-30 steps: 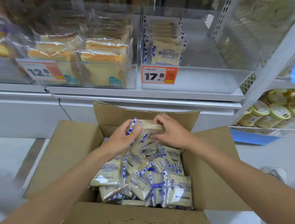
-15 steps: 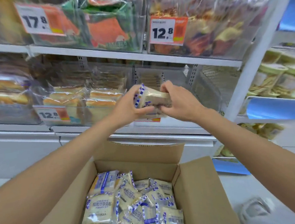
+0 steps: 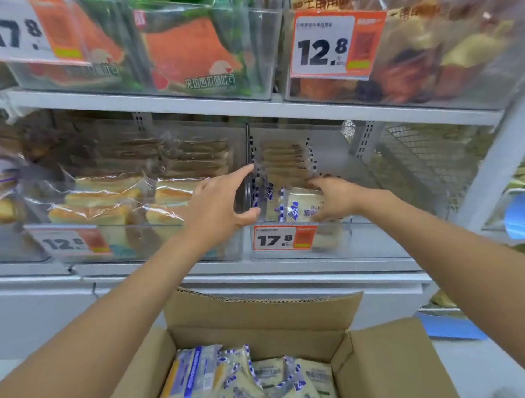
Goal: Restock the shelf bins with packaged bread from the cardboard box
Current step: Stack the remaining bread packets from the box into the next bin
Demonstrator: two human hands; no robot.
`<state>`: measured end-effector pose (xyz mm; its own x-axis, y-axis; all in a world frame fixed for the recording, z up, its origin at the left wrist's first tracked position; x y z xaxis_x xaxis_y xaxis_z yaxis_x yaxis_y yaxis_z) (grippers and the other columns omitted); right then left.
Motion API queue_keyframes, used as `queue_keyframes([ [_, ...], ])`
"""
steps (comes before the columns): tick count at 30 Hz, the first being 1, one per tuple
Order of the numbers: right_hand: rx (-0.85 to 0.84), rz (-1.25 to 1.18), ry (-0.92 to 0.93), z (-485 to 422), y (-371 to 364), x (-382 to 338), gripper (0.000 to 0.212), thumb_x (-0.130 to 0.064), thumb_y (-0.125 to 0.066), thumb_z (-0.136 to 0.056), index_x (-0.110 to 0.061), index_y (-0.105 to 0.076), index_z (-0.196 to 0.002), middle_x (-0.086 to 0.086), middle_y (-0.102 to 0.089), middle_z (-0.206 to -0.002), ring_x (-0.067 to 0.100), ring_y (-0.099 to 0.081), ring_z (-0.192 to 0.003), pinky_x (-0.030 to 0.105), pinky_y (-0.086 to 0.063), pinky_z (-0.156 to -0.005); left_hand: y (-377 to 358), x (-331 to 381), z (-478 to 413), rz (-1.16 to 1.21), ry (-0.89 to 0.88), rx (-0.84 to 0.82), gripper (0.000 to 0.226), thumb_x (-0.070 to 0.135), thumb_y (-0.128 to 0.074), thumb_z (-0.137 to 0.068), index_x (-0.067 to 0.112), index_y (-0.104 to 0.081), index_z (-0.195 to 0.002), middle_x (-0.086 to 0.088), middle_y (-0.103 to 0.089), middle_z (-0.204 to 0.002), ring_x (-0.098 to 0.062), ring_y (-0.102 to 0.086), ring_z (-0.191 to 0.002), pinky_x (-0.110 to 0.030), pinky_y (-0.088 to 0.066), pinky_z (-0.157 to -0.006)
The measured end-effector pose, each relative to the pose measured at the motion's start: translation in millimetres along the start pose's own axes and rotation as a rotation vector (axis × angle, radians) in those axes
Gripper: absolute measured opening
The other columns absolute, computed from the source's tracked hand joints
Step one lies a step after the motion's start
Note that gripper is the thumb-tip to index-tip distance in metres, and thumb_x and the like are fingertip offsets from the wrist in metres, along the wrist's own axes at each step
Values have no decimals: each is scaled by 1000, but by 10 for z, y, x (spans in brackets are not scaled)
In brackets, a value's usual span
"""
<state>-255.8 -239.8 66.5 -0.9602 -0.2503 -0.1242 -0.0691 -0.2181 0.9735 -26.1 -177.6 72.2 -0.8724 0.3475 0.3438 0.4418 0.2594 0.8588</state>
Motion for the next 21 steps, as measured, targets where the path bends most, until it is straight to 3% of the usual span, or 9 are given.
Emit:
queue_keyframes([
  [3, 139, 24, 55, -151, -31, -78, 80, -43, -80, -66, -19, -49, -136, 5, -55, -135, 26, -52, -120, 43, -44, -101, 9, 5, 21, 17, -17, 34, 80, 49, -68, -82, 31, -30, -150, 4, -53, -142, -19, -47, -128, -37, -27, -110],
  [6, 305, 83, 132, -163, 12, -276, 79, -52, -76, -68, -27, -47, -136, 3, -48, -138, 26, -43, -126, 47, -34, -108, 20, 13, 41, 22, -36, 67, 80, 50, -68, -83, 31, -30, -151, 5, -50, -145, -17, -43, -131, -33, -26, -109],
  [9, 204, 237, 139, -167, -62, -270, 94, -64, -70, -69, -35, -28, -147, 3, -26, -153, 29, -23, -140, 57, -20, -113, 15, 25, 47, 19, -43, 68, 81, 52, -67, -84, 32, -28, -151, 7, -48, -147, -16, -41, -134, -32, -24, -111],
  [12, 104, 295, 128, -160, -67, -166, 101, -61, -71, -73, -40, -11, -151, -1, -17, -158, 28, -23, -141, 60, -28, -109, 17, 21, 48, 18, -34, 80, 81, 53, -66, -84, 33, -27, -152, 7, -48, -146, -16, -40, -134, -31, -22, -112],
  [17, 264, 361, 197, -203, 3, -365, 103, -54, -79, -68, -40, -20, -150, 0, -30, -152, 29, -34, -135, 50, -36, -105, 12, 32, 56, 14, -35, 92, 80, 54, -65, -84, 32, -28, -151, 8, -51, -144, -14, -44, -130, -32, -24, -111],
  [21, 139, 282, 223, -256, -40, -275, 108, -53, -76, -67, -36, -12, -152, 0, -25, -157, 26, -31, -139, 44, -35, -109, 21, 37, 61, 6, -34, 86, 80, 53, -66, -84, 31, -29, -151, 7, -51, -144, -15, -44, -131, -32, -24, -111],
])
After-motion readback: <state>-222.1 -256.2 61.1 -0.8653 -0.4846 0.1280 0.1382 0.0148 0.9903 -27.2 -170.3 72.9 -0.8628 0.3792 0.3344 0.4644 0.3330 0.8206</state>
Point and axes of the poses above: each hand's wrist, its own z-axis away from the middle knuckle, its own y-axis out of the back of the hand, x = y × z, the point moved 4 cm from there along -z, towards the middle knuckle
